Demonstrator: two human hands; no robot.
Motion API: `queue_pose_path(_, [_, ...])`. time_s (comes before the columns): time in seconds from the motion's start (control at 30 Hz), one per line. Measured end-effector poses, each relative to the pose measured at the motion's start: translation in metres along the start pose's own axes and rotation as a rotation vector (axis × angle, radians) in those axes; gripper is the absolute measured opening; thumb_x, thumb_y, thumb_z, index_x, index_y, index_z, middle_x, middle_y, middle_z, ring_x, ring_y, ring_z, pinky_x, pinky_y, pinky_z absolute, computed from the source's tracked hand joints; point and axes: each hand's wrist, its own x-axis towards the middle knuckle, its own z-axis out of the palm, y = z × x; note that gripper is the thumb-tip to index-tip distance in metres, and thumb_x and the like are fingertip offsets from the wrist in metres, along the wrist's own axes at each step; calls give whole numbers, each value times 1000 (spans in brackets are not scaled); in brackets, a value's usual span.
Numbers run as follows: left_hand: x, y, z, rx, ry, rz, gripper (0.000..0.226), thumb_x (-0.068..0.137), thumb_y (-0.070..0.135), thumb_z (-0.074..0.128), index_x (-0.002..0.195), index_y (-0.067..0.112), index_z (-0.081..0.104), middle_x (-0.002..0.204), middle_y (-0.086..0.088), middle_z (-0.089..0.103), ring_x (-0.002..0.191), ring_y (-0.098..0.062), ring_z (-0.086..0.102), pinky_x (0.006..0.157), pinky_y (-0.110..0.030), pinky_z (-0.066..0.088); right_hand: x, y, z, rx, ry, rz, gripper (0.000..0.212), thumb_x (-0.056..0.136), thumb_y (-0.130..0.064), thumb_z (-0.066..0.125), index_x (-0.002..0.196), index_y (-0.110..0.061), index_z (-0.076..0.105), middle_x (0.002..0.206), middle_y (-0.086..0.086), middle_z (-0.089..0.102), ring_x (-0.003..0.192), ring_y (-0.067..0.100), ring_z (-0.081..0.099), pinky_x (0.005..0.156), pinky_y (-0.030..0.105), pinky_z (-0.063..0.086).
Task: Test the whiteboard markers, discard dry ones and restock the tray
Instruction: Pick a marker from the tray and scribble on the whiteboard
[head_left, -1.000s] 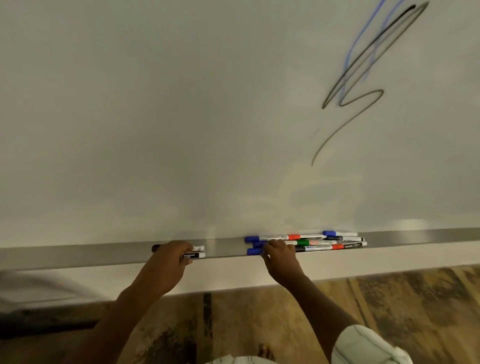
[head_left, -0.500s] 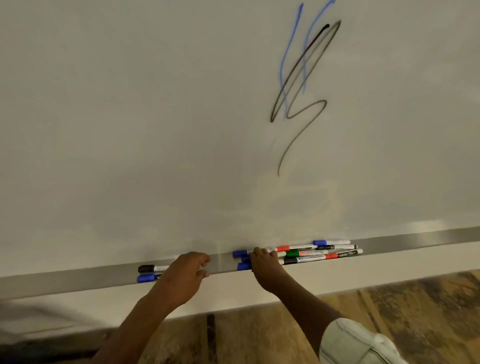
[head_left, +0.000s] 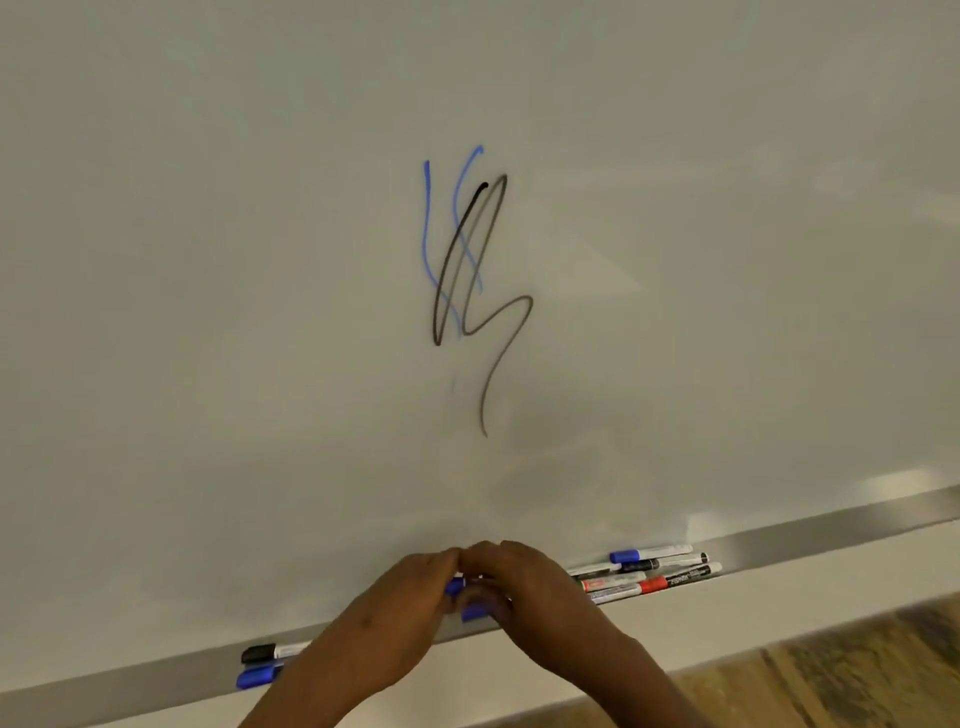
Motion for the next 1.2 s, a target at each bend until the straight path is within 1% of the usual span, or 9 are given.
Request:
queue_pose_path(0.1, [6, 23, -21, 183, -43, -3, 48, 97, 44, 37, 136, 17, 42, 134, -6, 50, 122, -17, 48, 101, -23, 34, -12, -4, -43, 169, 95, 195, 45, 73, -63, 59, 103, -36, 40, 101, -4, 68, 85, 13, 65, 78, 21, 55])
queue_pose_path(0.2, [-8, 27, -44, 56, 131, 87, 81, 67, 86, 9, 112, 31, 48, 105, 16, 54, 96, -1, 51, 82, -10, 38, -26, -1, -88, 276, 164, 194, 50, 58, -74, 57, 91, -36, 59, 81, -3, 69, 70, 13, 65, 67, 24, 58])
queue_pose_path(0.27, [-16, 32, -59, -73, 232, 212, 58, 75, 77, 12, 97, 37, 47, 90, 14, 50, 87, -7, 49, 77, -18, 44, -34, -3, -107, 528, 230, 107, 43, 63, -65, 68, 85, -28, 69, 73, 2, 69, 63, 15, 65, 61, 25, 56])
queue_pose_path(0.37, [-12, 50, -72, -91, 282, 358, 55, 78, 79, 11, 94, 41, 47, 93, 16, 49, 88, -8, 48, 76, -19, 43, -36, -19, -116, 778, 216, -2, 37, 69, -57, 73, 83, -23, 71, 65, 2, 68, 54, 11, 61, 53, 21, 50])
queue_pose_path(0.6, [-9, 73, -84, 10, 258, 335, 103, 54, 91, -9, 125, 39, 45, 101, 36, 40, 89, 14, 46, 81, -2, 34, -25, -40, -127, 779, 307, 1, 35, 69, -66, 63, 71, -30, 61, 58, -1, 67, 47, 11, 60, 49, 18, 49])
queue_pose_path(0.77, [-22, 88, -91, -96, 255, 390, 57, 68, 86, 4, 84, 46, 41, 71, 31, 50, 77, 0, 52, 66, -8, 39, -27, -44, -135, 819, 307, 23, 24, 66, -53, 59, 67, -29, 62, 54, 0, 66, 43, 13, 59, 45, 21, 51])
queue_pose_path(0.93, [-33, 90, -93, -131, 231, 265, 67, 50, 96, 3, 80, 48, 40, 82, 50, 46, 88, 13, 50, 69, -3, 39, -26, -50, -139, 737, 278, -49, 19, 68, -54, 58, 65, -35, 60, 56, -4, 67, 44, 11, 61, 45, 15, 48])
queue_pose_path(1.03, [-40, 89, -96, -184, 216, 240, 68, 50, 97, 11, 77, 44, 45, 76, 43, 52, 82, 8, 54, 67, -6, 41, -26, -54, -141, 712, 244, -91, 16, 71, -52, 58, 65, -37, 60, 55, -14, 65, 45, 5, 62, 45, 10, 45])
queue_pose_path(1.2, [-48, 88, -97, -251, 221, 215, 69, 51, 97, 20, 80, 42, 50, 71, 39, 55, 78, 6, 56, 66, -7, 41, -26, -60, -144, 778, 160, -134, 22, 76, -47, 59, 66, -27, 58, 53, -8, 64, 41, 6, 60, 41, 12, 43])
